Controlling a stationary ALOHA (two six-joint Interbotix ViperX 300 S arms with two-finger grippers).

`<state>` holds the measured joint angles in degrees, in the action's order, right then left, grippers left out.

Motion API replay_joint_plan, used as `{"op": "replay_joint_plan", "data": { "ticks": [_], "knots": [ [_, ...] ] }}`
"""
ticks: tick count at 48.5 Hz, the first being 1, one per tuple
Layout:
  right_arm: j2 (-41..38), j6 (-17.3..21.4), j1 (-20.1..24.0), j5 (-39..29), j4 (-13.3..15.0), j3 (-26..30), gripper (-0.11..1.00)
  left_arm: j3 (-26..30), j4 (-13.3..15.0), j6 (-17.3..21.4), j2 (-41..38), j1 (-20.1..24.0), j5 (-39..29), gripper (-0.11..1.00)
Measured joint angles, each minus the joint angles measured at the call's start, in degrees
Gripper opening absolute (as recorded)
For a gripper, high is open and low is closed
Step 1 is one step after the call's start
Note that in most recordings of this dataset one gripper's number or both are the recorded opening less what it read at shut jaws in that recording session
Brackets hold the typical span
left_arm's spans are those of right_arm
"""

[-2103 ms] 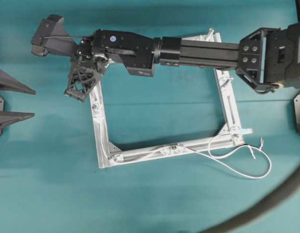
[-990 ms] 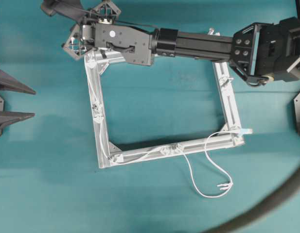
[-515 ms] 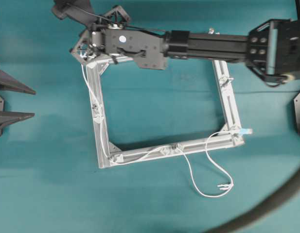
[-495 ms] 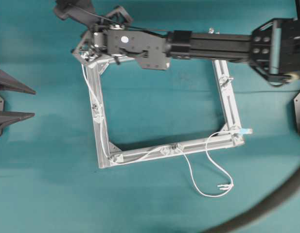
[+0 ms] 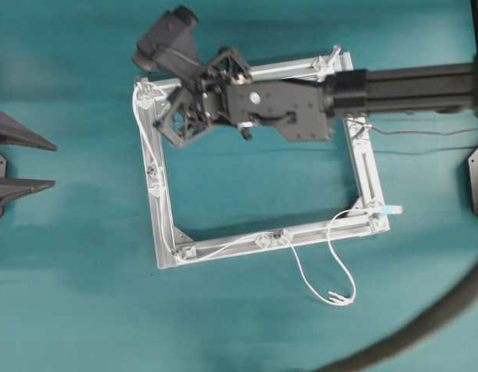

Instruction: Move the cable alternately left and right between 8 pins so it hooks onto each one.

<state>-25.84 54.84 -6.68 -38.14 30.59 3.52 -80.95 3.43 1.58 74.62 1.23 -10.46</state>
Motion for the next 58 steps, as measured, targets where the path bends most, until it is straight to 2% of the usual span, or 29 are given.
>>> {"op": "replay_joint_plan", "data": {
  "ticks": [17, 30, 41, 58],
  "knots": [
    [4.9, -0.7, 1.3, 10.0, 0.0, -7.1, 0.13, 0.0, 0.1, 0.1, 0.0, -0.1, 0.0, 0.75],
    [5.1, -0.3, 1.6, 18.6, -0.3, -10.4, 0.13, 0.0, 0.1, 0.1, 0.0, 0.0, 0.0, 0.75],
    [7.1, 0.5, 1.8, 10.6, -0.9, -13.8, 0.13, 0.0, 0.1, 0.0, 0.0, 0.0, 0.0, 0.75],
    [17.1, 0.1, 1.9, -1.5, -0.9, -24.3, 0.13, 0.0, 0.1, 0.1, 0.0, 0.0, 0.0, 0.75]
  ]
}}
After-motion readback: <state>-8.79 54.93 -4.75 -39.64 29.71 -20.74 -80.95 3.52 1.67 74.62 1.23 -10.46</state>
